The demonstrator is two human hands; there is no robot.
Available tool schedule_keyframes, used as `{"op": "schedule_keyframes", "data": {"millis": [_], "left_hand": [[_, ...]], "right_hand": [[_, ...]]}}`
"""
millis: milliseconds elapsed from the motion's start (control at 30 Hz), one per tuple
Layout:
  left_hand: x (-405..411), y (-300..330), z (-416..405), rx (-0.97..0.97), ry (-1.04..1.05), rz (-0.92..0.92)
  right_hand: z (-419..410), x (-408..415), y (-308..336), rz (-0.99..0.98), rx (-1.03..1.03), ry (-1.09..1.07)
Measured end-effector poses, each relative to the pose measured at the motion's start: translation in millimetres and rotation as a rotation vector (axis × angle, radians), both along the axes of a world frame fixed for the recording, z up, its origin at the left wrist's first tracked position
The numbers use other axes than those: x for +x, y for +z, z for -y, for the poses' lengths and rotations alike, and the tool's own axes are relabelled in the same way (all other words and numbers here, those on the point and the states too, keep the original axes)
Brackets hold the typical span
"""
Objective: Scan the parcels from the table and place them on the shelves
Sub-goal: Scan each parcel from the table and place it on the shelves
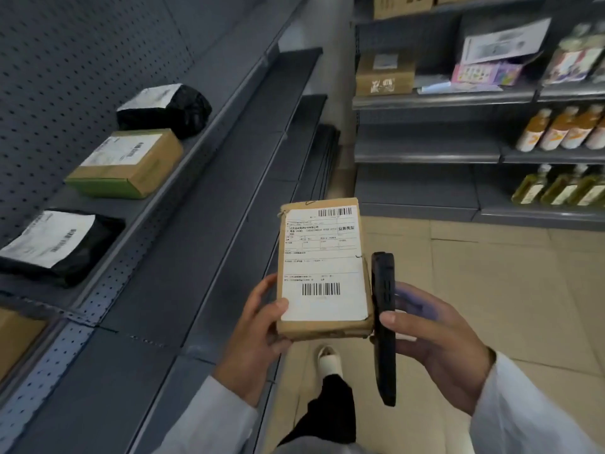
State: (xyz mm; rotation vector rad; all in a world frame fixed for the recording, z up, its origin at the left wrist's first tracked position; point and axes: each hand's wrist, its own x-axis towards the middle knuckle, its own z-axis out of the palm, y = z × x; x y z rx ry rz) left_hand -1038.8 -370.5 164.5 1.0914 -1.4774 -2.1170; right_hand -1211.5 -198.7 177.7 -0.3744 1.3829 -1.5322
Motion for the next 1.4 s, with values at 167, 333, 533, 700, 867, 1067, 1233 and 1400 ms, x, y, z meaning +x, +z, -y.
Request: {"op": "schedule_keyframes", "data": {"millis": [167, 333, 533, 700, 867, 1067, 1233, 1400], "left_hand": [[-63, -2, 73, 0.003, 0.058, -0.079], [-124, 24, 157, -0.048, 0.125, -0.155], [-186, 50, 244, -0.156, 0.181, -0.216], [-218, 72, 288, -0.205, 0.307, -0.278], [-246, 65, 336, -0.243, 0.52, -0.263], [-282, 70, 379, -0.263, 0.797, -0.218], [-314, 77, 395, -0.315, 1.043, -0.128], [-341, 79, 401, -0.347, 1.218, -0.054]], "right_hand": [[84, -60, 10, -0.08, 0.02, -0.02], [166, -116, 41, -0.129, 0.012, -0.006], [259, -173, 62, -0.219, -0.064, -0.001], [330, -224, 71, -0.269, -0.119, 0.091], [413, -266, 61, -0.211, -0.16, 0.287], [511, -317, 73, -0.151, -0.221, 0.538], [581, -346, 76, -0.095, -0.22, 0.702], [628, -358, 72, -0.024, -0.232, 0.819]]}}
